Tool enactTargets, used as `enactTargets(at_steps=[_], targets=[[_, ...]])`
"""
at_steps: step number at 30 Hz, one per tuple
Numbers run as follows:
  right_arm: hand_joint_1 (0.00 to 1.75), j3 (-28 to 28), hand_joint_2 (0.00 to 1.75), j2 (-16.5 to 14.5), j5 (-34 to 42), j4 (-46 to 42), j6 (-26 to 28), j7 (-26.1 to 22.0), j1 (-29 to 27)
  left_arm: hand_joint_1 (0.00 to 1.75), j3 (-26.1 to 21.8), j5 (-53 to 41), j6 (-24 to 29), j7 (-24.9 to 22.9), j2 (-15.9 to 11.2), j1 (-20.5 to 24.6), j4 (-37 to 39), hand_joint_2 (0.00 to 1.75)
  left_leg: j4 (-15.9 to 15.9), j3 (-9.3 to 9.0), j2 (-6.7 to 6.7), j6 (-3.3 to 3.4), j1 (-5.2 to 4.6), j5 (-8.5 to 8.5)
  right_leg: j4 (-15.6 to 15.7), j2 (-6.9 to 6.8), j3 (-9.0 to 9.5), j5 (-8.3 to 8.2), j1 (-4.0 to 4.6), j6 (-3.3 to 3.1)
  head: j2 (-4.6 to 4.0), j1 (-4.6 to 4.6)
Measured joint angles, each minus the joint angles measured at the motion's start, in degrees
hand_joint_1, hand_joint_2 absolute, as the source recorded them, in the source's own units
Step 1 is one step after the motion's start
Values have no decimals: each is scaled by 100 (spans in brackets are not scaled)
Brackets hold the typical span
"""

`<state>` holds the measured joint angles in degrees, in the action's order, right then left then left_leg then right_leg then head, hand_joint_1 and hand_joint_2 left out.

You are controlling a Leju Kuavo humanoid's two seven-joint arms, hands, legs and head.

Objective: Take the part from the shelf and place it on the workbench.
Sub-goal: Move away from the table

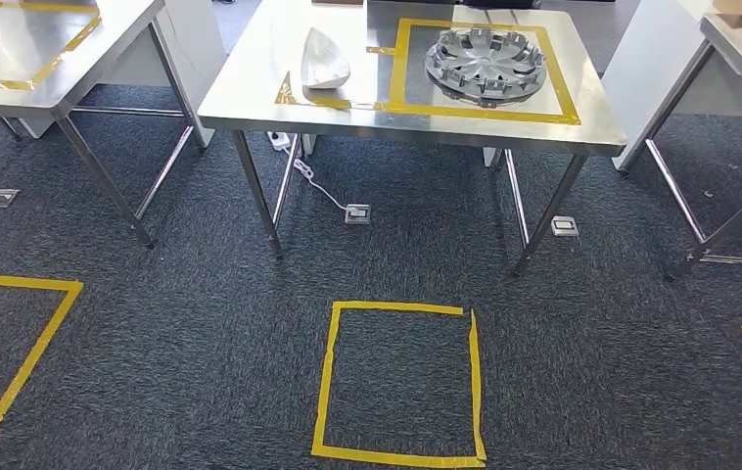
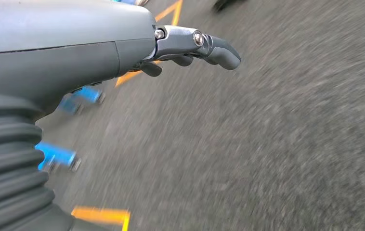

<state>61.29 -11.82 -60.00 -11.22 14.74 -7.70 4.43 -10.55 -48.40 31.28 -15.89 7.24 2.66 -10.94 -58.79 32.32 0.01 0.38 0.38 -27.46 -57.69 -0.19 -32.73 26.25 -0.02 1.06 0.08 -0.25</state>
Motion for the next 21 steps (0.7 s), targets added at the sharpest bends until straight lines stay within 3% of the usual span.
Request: enactTargets(at_steps=[5,8,9,12,15,18,19,21], targets=[[0,-402,175,48,496,-73,6,19,-120,0,-164,531,-216,116,24,-137,-73,175,1,5,0,-2,3,0,-1,0,-11,3,4,-4,-1,0],[0,-705,175,98,867,-128,-87,69,-188,0,-165,826,-407,217,11,-193,-128,44,2,7,0,-2,4,1,-2,0,-15,4,4,-5,-1,-1],[0,-810,131,119,987,-149,-121,79,-213,0,-165,921,-470,249,4,-211,-147,0,2,8,0,-2,4,1,-2,0,-15,4,5,-5,-1,0],[0,-1151,0,185,1357,-219,-221,135,-292,0,-165,1210,-661,347,-25,-273,-214,0,2,8,0,-2,4,1,-2,0,-16,3,5,-5,0,0],[0,-1510,0,254,1726,-286,-320,180,-369,0,-161,1495,-854,445,-65,-335,-283,0,2,8,0,-3,4,1,-2,0,-16,3,5,-5,0,0],[0,-1879,0,326,2092,-354,-418,232,-446,0,-132,1784,-1053,544,-110,-396,-354,131,2,8,0,-3,4,1,-2,0,-16,3,5,-5,-1,0],[0,-2003,44,351,2214,-374,-448,252,-472,0,-118,1880,-1118,578,-125,-418,-378,175,2,9,0,-3,4,1,-2,0,-16,3,5,-6,0,0],[0,-2250,131,400,2456,-416,-515,280,-524,0,-90,2068,-1243,642,-157,-461,-425,175,2,9,0,-3,4,1,-2,0,-16,3,5,-6,0,1]])
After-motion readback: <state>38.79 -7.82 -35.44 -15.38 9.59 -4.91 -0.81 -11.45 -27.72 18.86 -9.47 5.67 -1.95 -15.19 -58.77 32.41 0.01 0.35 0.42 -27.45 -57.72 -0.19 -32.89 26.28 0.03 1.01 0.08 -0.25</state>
